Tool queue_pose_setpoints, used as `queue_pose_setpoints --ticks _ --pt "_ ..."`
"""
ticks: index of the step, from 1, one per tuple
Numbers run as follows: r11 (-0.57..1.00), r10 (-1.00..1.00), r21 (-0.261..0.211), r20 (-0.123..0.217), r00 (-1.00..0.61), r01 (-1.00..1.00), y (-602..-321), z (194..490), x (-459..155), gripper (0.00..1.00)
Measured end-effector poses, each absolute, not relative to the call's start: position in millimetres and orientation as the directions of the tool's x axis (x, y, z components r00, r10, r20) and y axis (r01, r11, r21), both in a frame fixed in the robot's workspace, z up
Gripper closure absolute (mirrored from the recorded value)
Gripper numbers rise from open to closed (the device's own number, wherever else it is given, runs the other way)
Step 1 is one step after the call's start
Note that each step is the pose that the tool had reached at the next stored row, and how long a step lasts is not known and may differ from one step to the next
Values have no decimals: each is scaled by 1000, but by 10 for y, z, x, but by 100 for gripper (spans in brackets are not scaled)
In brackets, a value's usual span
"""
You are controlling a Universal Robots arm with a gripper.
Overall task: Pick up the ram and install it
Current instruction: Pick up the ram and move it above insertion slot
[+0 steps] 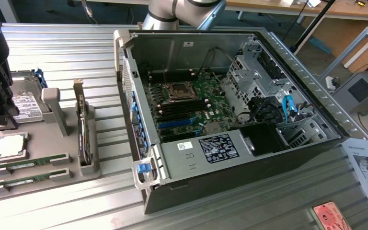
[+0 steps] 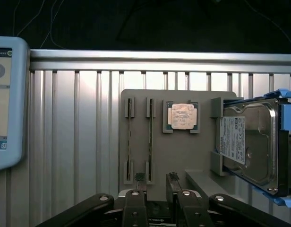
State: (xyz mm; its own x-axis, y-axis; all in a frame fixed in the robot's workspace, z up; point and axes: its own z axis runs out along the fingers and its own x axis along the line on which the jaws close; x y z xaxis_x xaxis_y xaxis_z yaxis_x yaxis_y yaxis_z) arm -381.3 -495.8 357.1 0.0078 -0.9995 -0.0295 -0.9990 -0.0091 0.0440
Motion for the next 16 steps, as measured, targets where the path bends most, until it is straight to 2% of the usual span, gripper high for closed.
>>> queue_pose_setpoints --ticks 16 --pt "-9 -1000 44 -30 8 -999 -5015 3387 -3813 69"
